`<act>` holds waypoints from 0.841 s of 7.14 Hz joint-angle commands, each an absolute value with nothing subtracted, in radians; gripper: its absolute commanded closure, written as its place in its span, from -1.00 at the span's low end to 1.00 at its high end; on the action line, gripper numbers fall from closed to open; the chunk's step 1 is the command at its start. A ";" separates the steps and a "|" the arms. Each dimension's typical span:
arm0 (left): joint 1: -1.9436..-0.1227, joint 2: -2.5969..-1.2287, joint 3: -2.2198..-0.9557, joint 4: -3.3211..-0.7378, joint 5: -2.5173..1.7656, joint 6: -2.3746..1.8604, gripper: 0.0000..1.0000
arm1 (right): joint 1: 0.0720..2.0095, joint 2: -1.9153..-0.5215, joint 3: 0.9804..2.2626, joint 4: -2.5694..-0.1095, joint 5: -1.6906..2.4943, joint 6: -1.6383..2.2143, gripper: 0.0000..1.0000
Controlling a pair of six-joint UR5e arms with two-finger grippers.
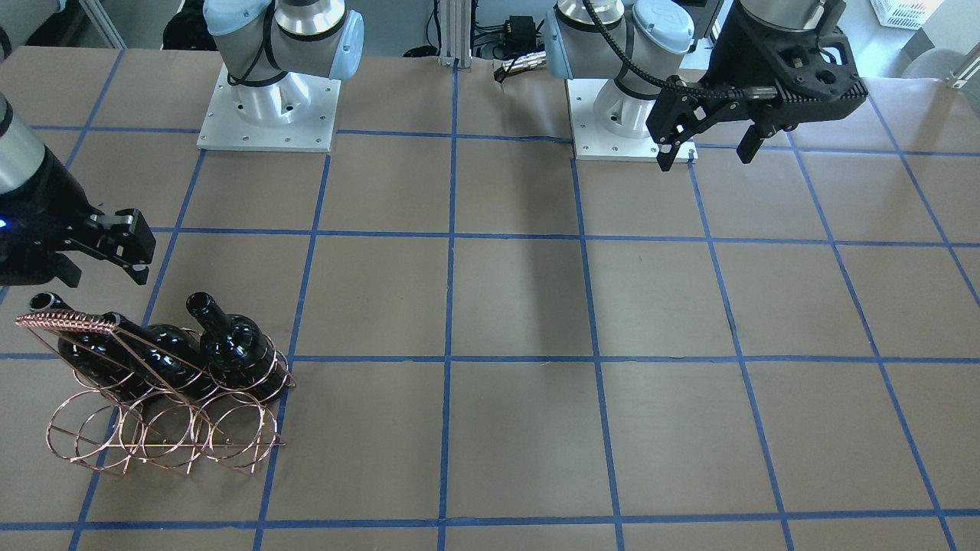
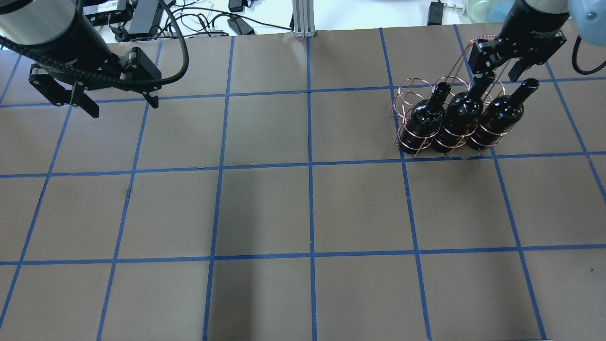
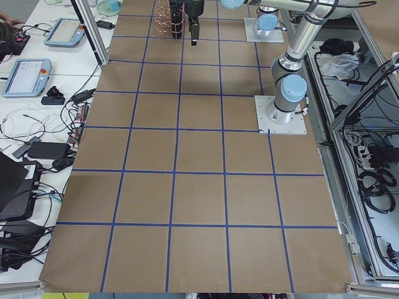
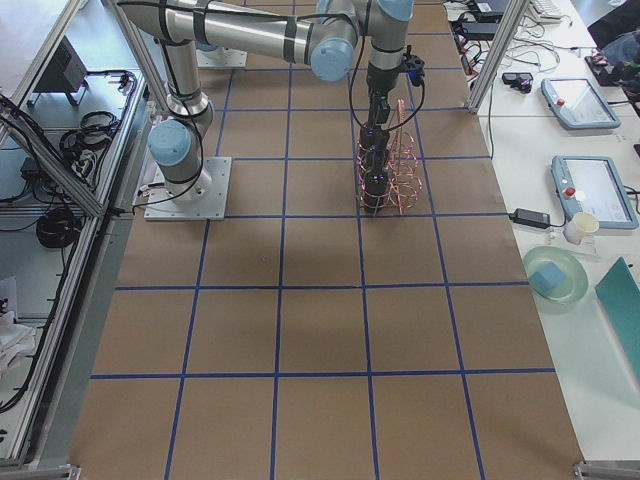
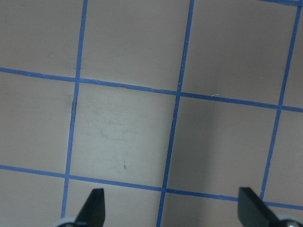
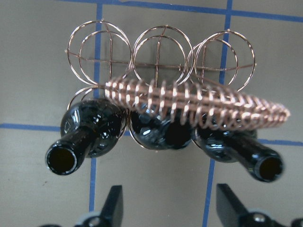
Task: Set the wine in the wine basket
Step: 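Open the right gripper and raise it away from the rack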
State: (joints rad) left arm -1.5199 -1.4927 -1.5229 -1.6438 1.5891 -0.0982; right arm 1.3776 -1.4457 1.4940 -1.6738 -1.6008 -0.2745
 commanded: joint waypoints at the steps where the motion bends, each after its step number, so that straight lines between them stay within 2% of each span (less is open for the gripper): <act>1: -1.522 -1.488 -1.535 -1.643 1.583 -0.097 -1.00 | 1.382 -1.591 1.479 -1.610 -1.591 -0.273 -1.00; 3: -1.520 -1.483 -1.540 -1.644 1.585 -0.097 -1.00 | 1.403 -1.736 1.491 -1.470 -1.586 -0.256 -1.00; 5: -1.522 -1.476 -1.551 -1.646 1.583 -0.095 -1.00 | 1.452 -1.743 1.549 -1.427 -1.589 -0.163 -1.00; 6: -1.522 -1.471 -1.561 -1.644 1.585 -0.095 -1.00 | 1.459 -1.718 1.533 -1.480 -1.586 -0.140 -1.00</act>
